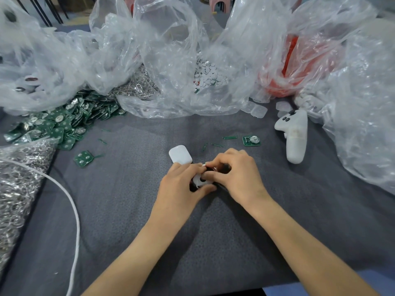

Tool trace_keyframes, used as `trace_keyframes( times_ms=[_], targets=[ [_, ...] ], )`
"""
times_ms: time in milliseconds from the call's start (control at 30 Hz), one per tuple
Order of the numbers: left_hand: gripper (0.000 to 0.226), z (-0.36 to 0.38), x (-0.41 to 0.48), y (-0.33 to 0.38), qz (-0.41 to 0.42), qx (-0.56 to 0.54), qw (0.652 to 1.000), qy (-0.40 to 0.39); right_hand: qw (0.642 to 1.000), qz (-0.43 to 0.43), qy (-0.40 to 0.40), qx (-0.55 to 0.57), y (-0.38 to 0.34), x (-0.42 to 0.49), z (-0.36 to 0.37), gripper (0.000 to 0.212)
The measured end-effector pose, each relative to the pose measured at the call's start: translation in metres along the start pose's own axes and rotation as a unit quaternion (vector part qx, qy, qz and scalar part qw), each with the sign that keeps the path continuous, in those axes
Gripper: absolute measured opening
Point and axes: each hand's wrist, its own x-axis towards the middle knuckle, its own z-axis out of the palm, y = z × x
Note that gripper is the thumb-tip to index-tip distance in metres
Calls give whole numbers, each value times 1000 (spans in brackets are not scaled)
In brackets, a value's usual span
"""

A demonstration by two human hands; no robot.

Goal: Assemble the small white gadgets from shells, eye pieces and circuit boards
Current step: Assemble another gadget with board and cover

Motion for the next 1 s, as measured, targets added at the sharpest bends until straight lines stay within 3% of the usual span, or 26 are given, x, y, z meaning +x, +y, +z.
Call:
trace_keyframes(
  times_ms=[200, 300, 400, 600, 1000],
  targets=[
    [32, 1, 0, 1, 1, 11, 1000, 7, 998, -13, -13, 67, 7, -3, -8, 16],
    [32, -3, -1, 2, 9, -6, 999, 38, 982, 17, -16, 187, 5, -6, -10, 14],
    [33, -5, -3, 2, 27, -21, 997, 73, 933, 67, -40, 353, 0, -7, -11, 13],
    [32, -4, -5, 2, 35, -75, 992, 93, 834, 150, -73, 527, -2, -6, -8, 15],
    [34, -2, -5, -1, 61, -103, 989, 83, 868, 107, -57, 481, 2, -5, -4, 11]
  ],
)
